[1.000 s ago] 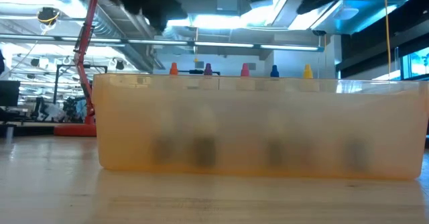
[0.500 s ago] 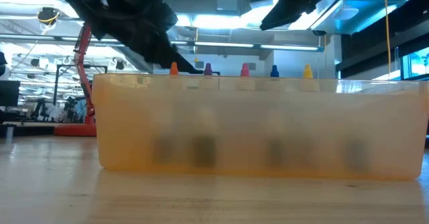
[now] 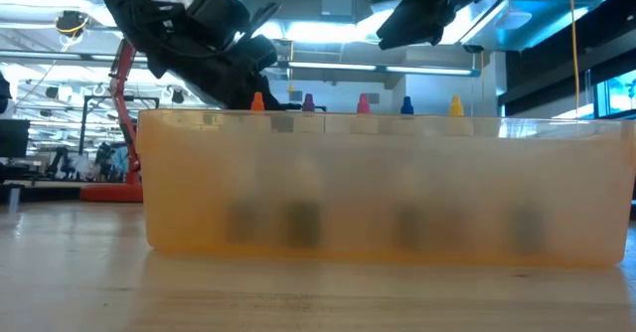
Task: Pick & Place food coloring
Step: Put the small red food coloring bottle into the orange bin
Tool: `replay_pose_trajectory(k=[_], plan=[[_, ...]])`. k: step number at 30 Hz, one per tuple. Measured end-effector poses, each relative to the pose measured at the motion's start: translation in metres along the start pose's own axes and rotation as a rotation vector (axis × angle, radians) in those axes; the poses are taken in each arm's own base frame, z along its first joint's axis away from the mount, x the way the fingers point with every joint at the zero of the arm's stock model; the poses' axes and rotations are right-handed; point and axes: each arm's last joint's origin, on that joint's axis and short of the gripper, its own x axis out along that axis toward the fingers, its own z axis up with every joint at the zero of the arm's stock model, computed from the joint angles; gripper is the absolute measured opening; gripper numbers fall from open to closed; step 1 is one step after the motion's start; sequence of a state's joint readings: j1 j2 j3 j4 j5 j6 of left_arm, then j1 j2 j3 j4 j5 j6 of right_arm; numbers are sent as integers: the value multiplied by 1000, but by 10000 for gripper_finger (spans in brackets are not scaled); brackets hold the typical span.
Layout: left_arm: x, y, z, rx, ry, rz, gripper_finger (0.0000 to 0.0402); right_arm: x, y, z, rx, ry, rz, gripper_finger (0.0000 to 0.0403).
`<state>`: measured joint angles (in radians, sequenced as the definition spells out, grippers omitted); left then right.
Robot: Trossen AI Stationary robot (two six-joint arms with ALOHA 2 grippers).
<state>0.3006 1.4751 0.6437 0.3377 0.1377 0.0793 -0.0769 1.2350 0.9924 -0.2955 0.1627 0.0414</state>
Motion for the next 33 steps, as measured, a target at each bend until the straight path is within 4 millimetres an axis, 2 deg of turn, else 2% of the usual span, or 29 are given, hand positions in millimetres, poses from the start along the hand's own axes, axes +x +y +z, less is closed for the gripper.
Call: replay_pose_trajectory(k=[7,13,16,23,27,33], plan=[[4,1,-4,-2,14,-10,127,0,0,0,3,1,0,198],[18,6,-12,87,-10,-59,128,0,0,-1,-22,9,-1,198],[29,5,-22,92,1,-118,126,0,0,-2,-22,17,-2,198],[49,8,-44,84,47,-106,118,0,0,-2,-28,25,-3,198],[52,14,-50,72,60,-87,118,0,0,-3,-32,30,-4,198],[49,26,-46,35,21,-29,116,0,-2,-4,-29,38,-11,198]])
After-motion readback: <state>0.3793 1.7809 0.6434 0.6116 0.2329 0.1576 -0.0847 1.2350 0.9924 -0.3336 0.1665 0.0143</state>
